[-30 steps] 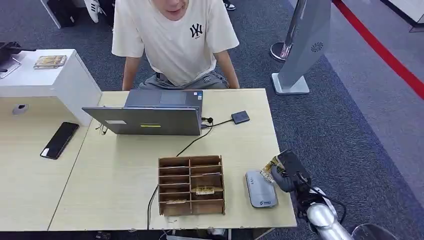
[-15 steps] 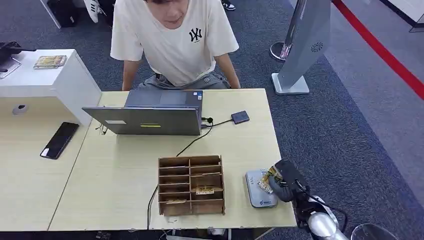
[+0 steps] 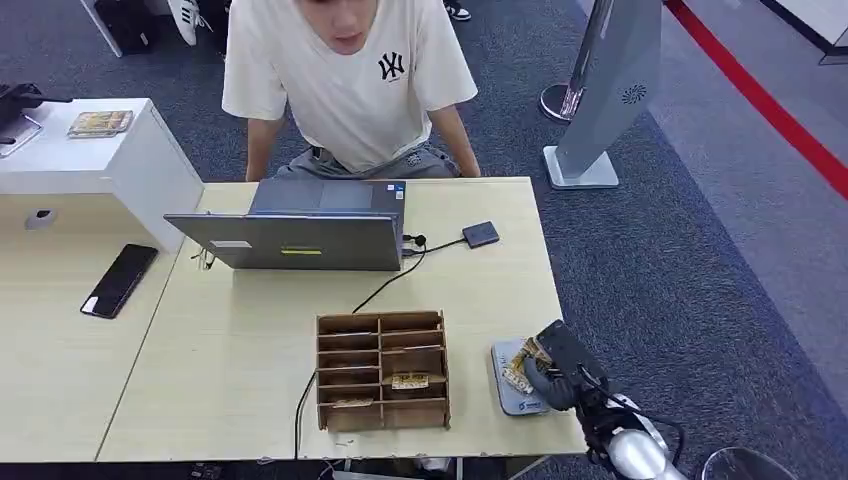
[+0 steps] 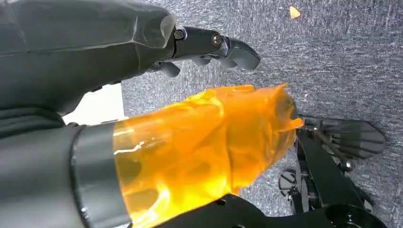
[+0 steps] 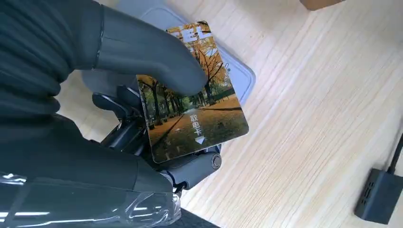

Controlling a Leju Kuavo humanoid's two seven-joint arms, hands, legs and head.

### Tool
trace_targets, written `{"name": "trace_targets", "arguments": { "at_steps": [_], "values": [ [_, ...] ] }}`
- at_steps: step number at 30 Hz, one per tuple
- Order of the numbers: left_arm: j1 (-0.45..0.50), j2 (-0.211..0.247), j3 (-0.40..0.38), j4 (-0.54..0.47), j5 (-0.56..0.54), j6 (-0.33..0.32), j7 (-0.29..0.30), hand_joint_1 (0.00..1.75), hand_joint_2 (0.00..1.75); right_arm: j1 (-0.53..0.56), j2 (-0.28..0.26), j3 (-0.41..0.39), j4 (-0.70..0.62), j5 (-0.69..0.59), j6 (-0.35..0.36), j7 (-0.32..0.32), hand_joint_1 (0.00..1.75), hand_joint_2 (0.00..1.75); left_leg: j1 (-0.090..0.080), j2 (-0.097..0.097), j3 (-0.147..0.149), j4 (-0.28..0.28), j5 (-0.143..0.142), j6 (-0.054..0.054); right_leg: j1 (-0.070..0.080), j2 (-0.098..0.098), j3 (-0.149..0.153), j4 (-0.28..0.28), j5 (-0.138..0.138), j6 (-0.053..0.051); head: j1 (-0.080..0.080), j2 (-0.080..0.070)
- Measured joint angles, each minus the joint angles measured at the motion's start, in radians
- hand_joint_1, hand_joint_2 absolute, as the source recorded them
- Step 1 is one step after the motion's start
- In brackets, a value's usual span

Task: Pass the card to the sensor for recognition and then transmit it.

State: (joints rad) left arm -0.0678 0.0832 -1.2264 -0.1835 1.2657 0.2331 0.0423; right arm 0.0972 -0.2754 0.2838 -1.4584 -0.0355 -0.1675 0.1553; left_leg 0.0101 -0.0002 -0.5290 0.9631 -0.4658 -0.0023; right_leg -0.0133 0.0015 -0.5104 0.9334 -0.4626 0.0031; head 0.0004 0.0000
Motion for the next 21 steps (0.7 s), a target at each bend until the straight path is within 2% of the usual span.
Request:
{"name": "trace_targets", "arguments": {
  "at_steps": [21],
  "values": [
    [0.001, 0.000, 0.004, 0.000, 0.000, 0.000, 0.001, 0.00, 0.00, -0.009, -0.022, 0.014, 0.035, 0.025, -0.024, 0.012, 1.75, 1.75, 0.000, 0.000, 0.000, 0.000, 0.000, 0.000, 0.000, 0.000, 0.000, 0.000, 0.000, 0.000, 0.000, 0.000]
  ]
}}
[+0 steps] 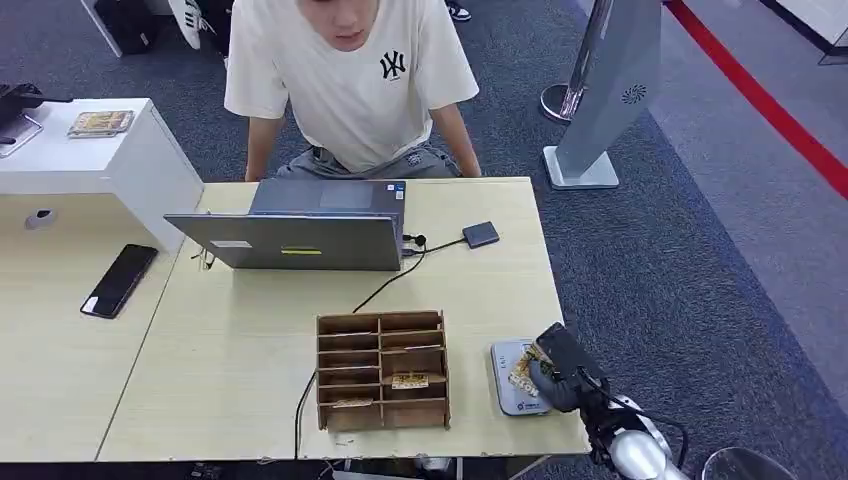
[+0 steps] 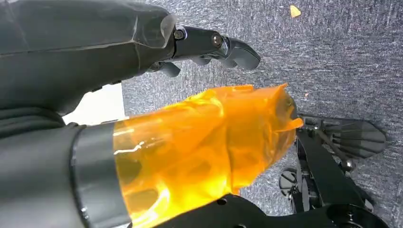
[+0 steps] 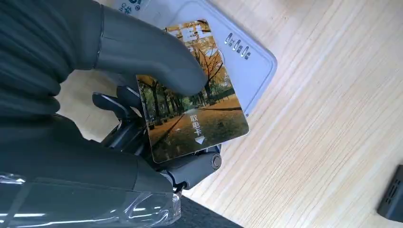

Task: Pass the card to the sensor for recognition and then transmit it.

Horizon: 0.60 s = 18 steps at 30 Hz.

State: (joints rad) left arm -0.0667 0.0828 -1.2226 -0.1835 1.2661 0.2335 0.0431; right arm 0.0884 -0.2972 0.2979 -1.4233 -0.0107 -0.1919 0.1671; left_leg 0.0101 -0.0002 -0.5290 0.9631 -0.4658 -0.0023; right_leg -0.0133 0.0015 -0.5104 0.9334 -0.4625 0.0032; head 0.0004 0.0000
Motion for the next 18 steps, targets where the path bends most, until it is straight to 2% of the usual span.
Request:
{"name": "trace_targets", "arguments": {
  "at_steps": [18],
  "values": [
    [0.000, 0.000, 0.005, 0.000, -0.001, -0.002, 0.000, 0.00, 0.00, -0.005, 0.000, 0.014, 0.007, 0.062, -0.003, 0.019, 1.75, 1.75, 0.000, 0.000, 0.000, 0.000, 0.000, 0.000, 0.000, 0.000, 0.000, 0.000, 0.000, 0.000, 0.000, 0.000]
  ]
}}
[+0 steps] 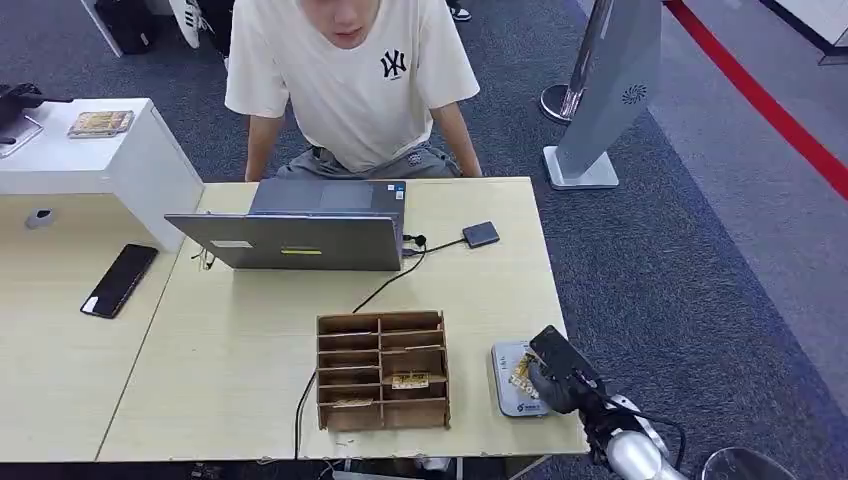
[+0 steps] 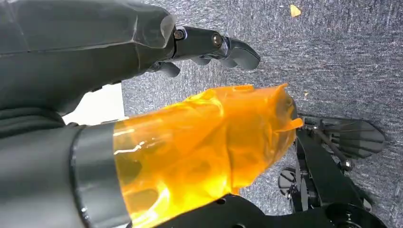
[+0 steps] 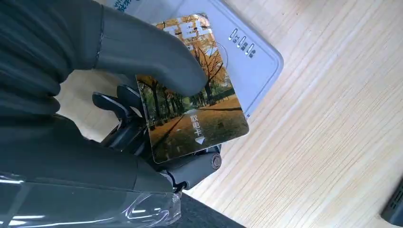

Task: Pass the card to the sensor for recognition and then transmit it.

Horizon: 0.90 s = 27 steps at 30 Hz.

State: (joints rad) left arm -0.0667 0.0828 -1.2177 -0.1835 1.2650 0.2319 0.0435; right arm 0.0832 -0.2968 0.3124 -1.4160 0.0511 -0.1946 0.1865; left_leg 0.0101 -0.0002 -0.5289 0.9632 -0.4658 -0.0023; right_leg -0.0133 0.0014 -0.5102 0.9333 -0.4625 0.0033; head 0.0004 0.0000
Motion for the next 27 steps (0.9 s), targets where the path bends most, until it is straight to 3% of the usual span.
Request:
{"name": "trace_targets", "arguments": {
  "at_steps": [27],
  "values": [
    [-0.001, 0.000, 0.000, 0.000, -0.012, -0.002, 0.001, 0.00, 0.00, -0.009, 0.000, 0.016, 0.008, 0.007, 0.000, 0.000, 1.75, 1.75, 0.000, 0.000, 0.000, 0.000, 0.000, 0.000, 0.000, 0.000, 0.000, 0.000, 0.000, 0.000, 0.000, 0.000]
  ]
}}
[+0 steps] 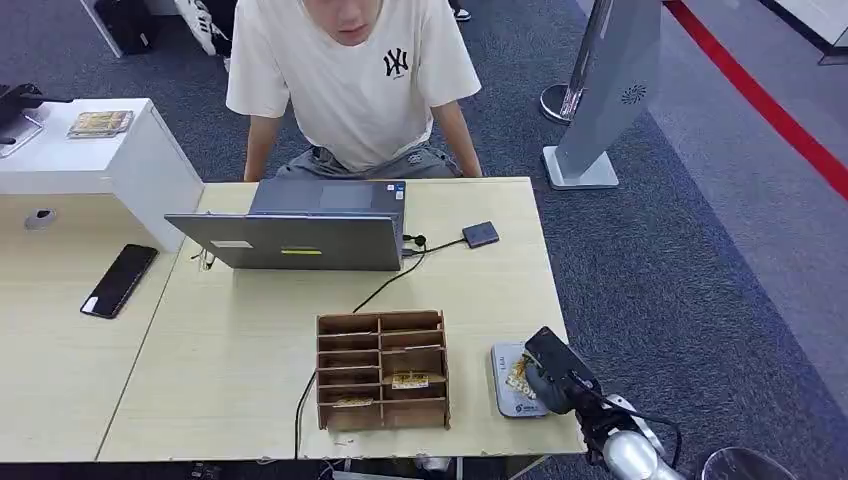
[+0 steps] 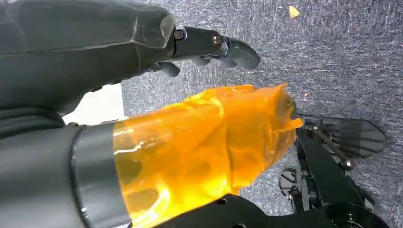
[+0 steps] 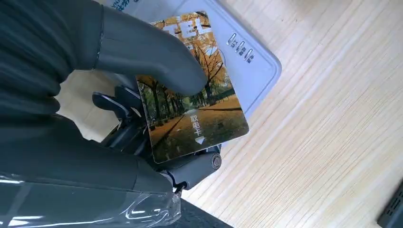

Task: Pass the card to the sensor for recognition and then transmit it.

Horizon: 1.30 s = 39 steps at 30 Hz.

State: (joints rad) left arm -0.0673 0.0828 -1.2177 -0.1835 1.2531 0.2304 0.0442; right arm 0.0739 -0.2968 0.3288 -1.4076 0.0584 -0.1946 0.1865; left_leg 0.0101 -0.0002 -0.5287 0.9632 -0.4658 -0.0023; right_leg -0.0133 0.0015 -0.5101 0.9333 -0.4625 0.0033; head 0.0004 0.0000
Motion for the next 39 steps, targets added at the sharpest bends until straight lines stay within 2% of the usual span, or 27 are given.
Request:
{"name": "trace_targets", "arguments": {
  "at_steps": [39],
  "values": [
    [-0.001, 0.000, 0.000, 0.000, -0.005, -0.003, 0.000, 0.00, 0.00, -0.003, 0.003, 0.001, 0.008, 0.001, -0.002, 0.000, 1.75, 1.75, 0.000, 0.000, 0.000, 0.000, 0.000, 0.000, 0.000, 0.000, 0.000, 0.000, 0.000, 0.000, 0.000, 0.000]
  ]
}}
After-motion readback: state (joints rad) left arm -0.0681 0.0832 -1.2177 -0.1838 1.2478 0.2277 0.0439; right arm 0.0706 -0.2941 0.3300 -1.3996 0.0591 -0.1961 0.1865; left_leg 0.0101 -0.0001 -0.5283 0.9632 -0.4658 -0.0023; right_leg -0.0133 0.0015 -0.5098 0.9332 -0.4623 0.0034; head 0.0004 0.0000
